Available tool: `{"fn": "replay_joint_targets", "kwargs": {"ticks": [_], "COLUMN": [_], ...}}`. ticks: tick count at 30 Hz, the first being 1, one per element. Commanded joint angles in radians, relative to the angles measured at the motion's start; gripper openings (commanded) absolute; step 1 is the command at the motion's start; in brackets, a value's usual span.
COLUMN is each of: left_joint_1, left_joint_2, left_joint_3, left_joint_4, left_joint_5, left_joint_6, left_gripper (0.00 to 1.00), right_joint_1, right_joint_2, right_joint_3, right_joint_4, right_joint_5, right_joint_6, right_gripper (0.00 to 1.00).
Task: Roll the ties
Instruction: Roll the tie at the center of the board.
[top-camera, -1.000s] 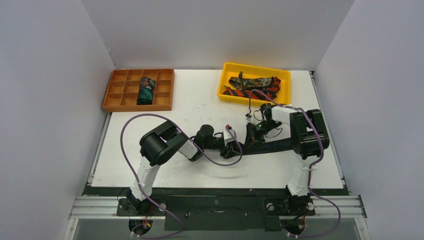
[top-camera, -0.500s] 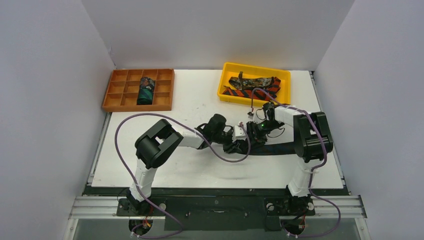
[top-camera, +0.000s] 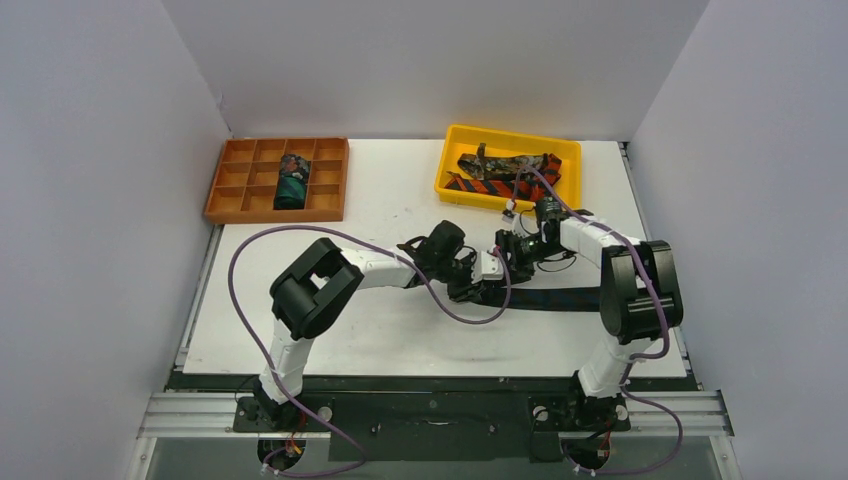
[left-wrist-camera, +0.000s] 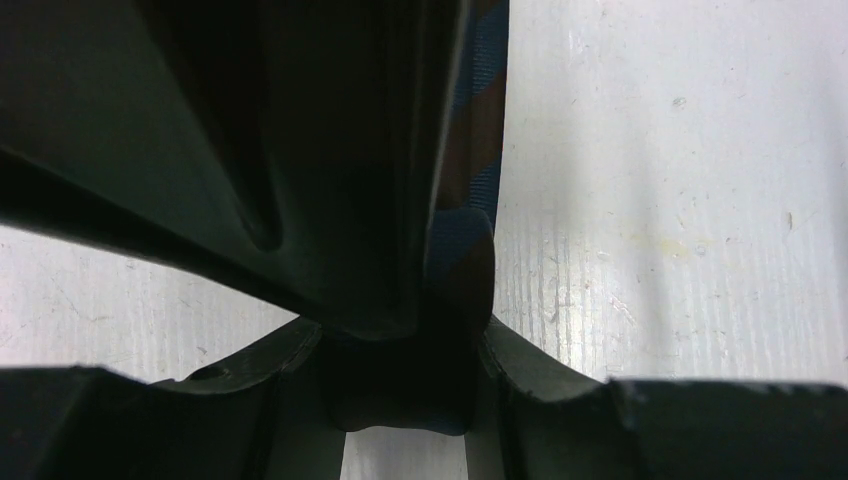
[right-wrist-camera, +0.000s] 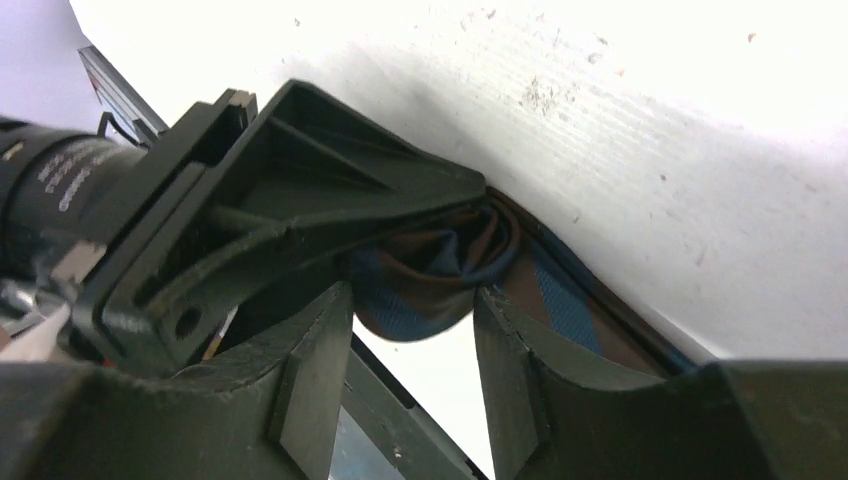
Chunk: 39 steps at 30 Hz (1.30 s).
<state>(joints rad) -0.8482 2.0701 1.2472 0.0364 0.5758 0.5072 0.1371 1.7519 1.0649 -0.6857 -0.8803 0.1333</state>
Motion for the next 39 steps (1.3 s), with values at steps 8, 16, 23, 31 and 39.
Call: {"fn": "replay_joint_targets", "kwargs": {"ticks": [8, 16, 23, 31, 39], "left_joint_1": [0.001, 0.001, 0.001, 0.005, 0.032], "left_joint_2": [0.066, 0.068, 0.067, 0.060, -0.043], "left_joint_3": [-0.039, -0.047, -0.046, -0.054, -0.134], "left_joint_4": [-0.267, -0.252, -0.248, -0.224, 0.017], "left_joint_5": [-0.142, -0.137, -0.134, -0.116, -0.014], "left_joint_6": [0.046, 0.033, 0.037, 0.026, -0.083], "left_gripper": [0.13, 0.14, 0.14, 0.25, 0.61], "right_joint_1": [0.010, -0.017, 0.014, -0.005, 0.003], "right_joint_2": [0.058, 0.064, 0.065, 0.081, 0.119], "right_joint_3": [-0.034, -0.015, -0.007, -0.010, 0.012], "right_joint_4": [0.029, -0.083, -0.056, -0.074, -0.088], "right_joint_5": [0.063, 0.032, -0.006, 0.112, 0.352], "right_joint_6": [-0.027, -0.125, -0.107, -0.120, -0.138], "right_gripper": [0.00, 0.29, 0.21, 0.00, 0.00]}}
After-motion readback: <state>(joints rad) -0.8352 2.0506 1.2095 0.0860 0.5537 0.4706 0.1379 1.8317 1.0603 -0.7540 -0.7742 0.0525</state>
